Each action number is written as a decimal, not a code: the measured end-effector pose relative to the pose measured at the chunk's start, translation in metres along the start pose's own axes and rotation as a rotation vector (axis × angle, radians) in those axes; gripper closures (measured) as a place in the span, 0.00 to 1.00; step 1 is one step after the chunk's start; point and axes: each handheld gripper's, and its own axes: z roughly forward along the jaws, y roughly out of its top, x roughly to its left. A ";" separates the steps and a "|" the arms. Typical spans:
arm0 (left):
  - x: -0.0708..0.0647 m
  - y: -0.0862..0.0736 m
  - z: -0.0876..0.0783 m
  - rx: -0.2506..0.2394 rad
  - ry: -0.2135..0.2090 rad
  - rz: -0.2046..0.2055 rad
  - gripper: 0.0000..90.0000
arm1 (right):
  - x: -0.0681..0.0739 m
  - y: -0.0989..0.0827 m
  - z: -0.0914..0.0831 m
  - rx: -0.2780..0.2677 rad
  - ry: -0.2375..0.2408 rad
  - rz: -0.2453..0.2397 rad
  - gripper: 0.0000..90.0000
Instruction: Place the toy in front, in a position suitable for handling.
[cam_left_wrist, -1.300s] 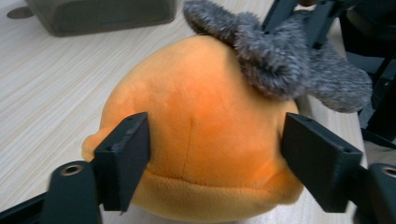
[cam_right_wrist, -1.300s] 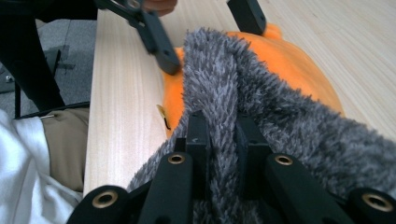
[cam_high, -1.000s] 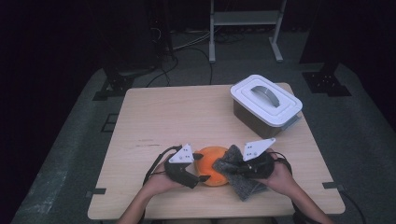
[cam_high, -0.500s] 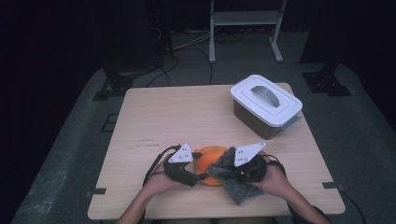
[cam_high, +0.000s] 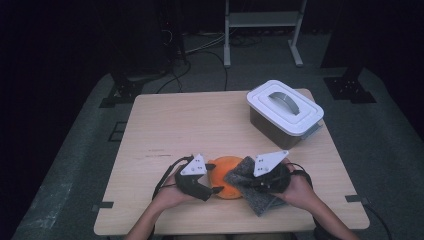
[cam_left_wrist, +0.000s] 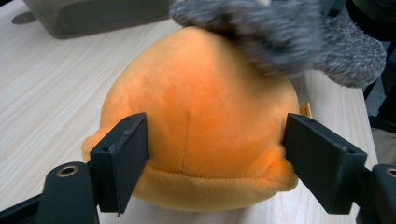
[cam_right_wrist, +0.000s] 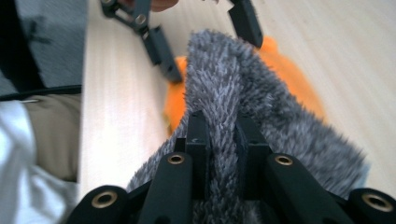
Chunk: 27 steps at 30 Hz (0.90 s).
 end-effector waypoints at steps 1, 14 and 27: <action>0.000 0.001 0.001 -0.006 0.000 0.002 0.25 | -0.001 0.004 0.001 0.010 -0.014 -0.016 0.86; -0.002 0.003 0.006 -0.004 0.000 0.023 0.26 | 0.002 0.025 0.020 0.009 -0.023 -0.069 0.72; 0.000 0.004 0.003 -0.011 0.034 -0.004 0.19 | -0.001 0.008 0.019 0.014 -0.029 -0.041 0.91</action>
